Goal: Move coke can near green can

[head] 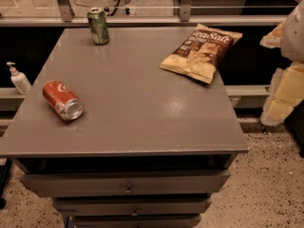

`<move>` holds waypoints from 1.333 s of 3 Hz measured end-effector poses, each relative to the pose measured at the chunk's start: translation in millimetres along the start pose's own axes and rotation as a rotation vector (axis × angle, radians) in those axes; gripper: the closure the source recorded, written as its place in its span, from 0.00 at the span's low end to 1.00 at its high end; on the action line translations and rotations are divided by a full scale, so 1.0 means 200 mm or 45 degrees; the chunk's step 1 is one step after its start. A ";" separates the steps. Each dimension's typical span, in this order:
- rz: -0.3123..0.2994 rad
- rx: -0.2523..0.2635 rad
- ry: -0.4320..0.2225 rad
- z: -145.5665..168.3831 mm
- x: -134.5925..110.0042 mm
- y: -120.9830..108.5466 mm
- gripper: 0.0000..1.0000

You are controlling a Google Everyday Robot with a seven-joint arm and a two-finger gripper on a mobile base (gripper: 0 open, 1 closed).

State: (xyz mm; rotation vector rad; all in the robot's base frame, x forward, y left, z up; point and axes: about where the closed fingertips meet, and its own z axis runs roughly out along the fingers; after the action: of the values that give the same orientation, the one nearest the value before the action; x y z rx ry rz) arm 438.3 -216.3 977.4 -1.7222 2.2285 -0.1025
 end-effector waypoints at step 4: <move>-0.027 -0.115 -0.284 0.22 -0.48 0.09 0.00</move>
Offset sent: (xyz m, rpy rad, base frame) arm 0.0022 0.0055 -0.0012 0.0199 0.0201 0.0517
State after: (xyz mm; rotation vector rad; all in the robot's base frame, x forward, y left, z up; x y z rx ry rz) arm 454.7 -113.5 951.4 -1.7106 2.0806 0.1795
